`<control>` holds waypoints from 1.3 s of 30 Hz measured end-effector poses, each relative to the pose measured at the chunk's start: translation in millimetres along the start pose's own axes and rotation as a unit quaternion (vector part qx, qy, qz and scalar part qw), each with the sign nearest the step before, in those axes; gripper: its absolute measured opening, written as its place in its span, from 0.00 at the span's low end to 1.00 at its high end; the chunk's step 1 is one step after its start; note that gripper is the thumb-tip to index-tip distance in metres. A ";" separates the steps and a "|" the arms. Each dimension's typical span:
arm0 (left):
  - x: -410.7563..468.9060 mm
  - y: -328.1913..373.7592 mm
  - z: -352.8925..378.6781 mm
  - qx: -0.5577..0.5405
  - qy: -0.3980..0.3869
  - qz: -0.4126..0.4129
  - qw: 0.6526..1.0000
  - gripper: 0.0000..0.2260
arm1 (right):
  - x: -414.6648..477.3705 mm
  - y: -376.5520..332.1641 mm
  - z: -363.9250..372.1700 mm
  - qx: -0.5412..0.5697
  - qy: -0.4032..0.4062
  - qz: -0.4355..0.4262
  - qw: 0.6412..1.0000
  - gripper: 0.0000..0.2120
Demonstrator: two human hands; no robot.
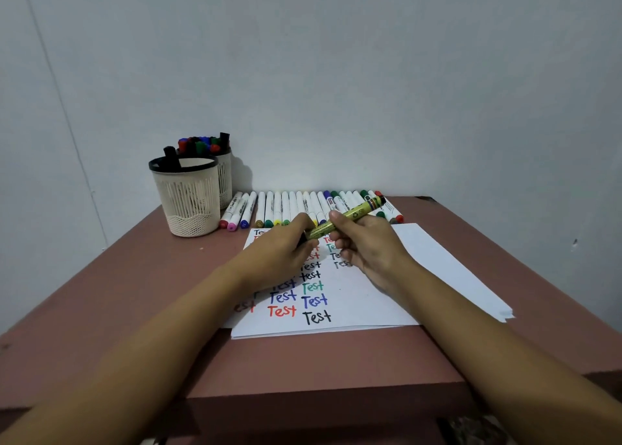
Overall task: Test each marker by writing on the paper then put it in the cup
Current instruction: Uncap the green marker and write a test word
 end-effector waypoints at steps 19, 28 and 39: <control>-2.0 -1.4 -10.9 -0.201 0.049 -0.047 0.977 0.09 | 2.6 -7.5 8.1 0.082 -0.047 -0.036 0.995 0.11; -5.7 -16.2 -20.0 -0.198 0.101 -0.107 0.969 0.11 | -2.5 -17.1 -2.0 0.127 0.005 -0.044 0.991 0.09; -3.8 -52.3 -23.1 -0.270 0.126 -0.185 0.937 0.17 | -1.8 -1.2 -26.0 0.096 0.068 -0.006 0.993 0.12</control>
Point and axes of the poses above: each hand's wrist, its own x-axis towards the middle knuckle, its own z-axis out of the palm, y = z × x, the point moved 9 cm from there along x, towards the middle knuckle, and after that the axes turned 5 degrees about -x, right-handed, at the moved point
